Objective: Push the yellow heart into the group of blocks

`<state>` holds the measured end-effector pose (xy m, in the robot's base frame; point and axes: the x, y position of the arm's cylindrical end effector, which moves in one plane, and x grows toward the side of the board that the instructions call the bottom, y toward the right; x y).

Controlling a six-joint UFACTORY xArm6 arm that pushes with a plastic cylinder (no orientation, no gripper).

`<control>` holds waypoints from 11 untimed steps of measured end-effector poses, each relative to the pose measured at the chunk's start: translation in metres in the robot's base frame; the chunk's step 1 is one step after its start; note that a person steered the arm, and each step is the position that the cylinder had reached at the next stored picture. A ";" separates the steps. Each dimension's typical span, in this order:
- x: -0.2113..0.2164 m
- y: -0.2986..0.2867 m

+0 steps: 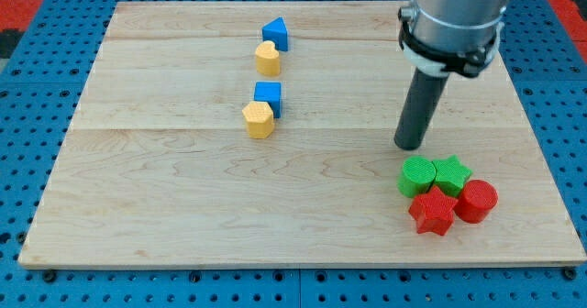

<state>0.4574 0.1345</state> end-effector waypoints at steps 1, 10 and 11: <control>-0.025 -0.008; -0.164 -0.172; -0.141 -0.172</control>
<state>0.3166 -0.0376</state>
